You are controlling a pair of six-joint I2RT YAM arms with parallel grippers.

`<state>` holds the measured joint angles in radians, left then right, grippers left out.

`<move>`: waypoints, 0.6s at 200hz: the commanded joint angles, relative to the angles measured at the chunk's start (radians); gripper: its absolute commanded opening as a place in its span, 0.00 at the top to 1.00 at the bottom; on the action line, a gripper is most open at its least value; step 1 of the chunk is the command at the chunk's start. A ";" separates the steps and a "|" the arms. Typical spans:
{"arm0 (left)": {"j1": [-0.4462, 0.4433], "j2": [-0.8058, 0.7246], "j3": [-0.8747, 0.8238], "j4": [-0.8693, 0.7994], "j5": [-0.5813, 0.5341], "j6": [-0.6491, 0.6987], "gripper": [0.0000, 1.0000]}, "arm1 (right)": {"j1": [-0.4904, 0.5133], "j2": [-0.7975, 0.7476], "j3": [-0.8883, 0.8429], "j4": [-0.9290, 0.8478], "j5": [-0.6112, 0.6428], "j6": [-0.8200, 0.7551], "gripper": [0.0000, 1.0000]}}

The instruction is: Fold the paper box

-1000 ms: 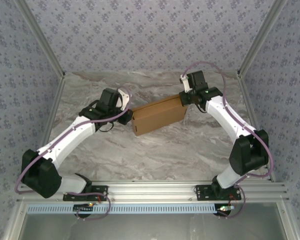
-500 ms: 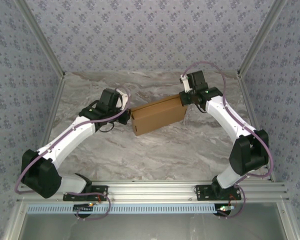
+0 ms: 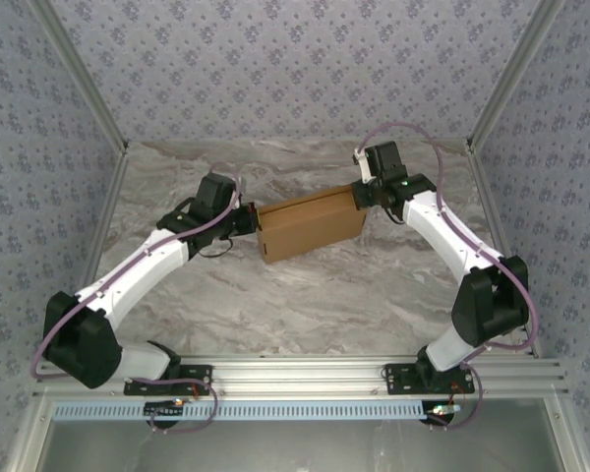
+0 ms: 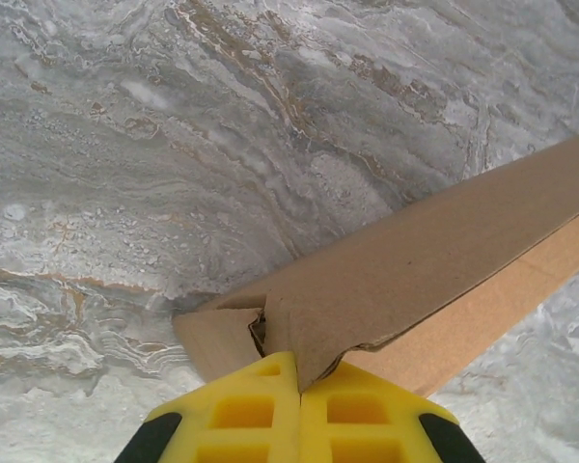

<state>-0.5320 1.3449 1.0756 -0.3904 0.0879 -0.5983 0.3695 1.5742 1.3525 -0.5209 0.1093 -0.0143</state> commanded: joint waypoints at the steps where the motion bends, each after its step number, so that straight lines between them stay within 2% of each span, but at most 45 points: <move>1: -0.003 -0.006 -0.020 0.110 0.049 -0.104 1.00 | 0.020 0.001 -0.034 -0.084 -0.036 0.013 0.97; 25: 0.004 -0.002 -0.053 0.172 0.080 -0.175 1.00 | 0.022 0.001 -0.039 -0.085 -0.044 0.013 0.97; 48: 0.001 0.010 -0.063 0.175 0.072 -0.186 1.00 | 0.020 0.002 -0.047 -0.051 -0.049 0.011 0.97; 120: -0.089 -0.008 -0.129 0.125 -0.172 -0.091 0.99 | 0.004 -0.012 -0.064 -0.049 -0.024 0.000 0.97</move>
<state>-0.5743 1.3418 1.0000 -0.2455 -0.0338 -0.7330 0.3691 1.5669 1.3350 -0.4973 0.1146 -0.0147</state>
